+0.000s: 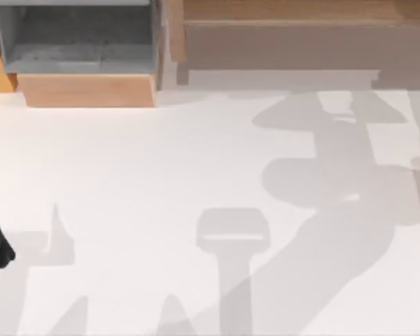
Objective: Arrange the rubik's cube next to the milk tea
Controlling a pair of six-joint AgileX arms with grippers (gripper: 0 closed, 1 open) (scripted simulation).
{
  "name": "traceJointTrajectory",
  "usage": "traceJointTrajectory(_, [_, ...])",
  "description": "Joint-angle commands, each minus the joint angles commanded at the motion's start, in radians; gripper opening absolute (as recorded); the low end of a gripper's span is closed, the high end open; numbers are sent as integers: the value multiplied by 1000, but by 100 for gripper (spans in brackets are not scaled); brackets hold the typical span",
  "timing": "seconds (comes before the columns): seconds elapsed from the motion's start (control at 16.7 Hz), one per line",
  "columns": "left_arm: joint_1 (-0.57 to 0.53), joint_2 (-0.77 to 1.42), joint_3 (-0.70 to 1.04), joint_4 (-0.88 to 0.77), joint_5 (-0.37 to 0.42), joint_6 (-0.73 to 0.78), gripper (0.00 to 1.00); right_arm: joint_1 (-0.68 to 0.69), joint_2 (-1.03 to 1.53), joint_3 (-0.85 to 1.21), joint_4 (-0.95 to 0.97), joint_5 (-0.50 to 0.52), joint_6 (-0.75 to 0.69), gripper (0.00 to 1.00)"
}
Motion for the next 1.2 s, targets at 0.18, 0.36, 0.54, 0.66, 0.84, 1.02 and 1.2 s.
traceJointTrajectory(0.18, [0,0,0,0,0,0,100,0,-18,7,-25,0,0,0])
traceJointTrajectory(0.36, [0,0,0,0,0,0,100,0,-14,4,-23,-1,2,0])
traceJointTrajectory(0.54, [0,0,0,0,0,0,100,1,-34,22,-49,-13,16,0])
traceJointTrajectory(0.66, [0,0,0,0,0,0,100,24,-59,58,-117,-42,48,0])
traceJointTrajectory(0.84, [0,0,0,0,0,0,100,103,-108,135,-299,-106,117,0])
traceJointTrajectory(1.02, [0,0,0,0,0,0,100,199,-168,241,-577,-166,191,0])
traceJointTrajectory(1.2, [0,0,0,0,0,0,100,291,-210,354,-944,-195,253,0])
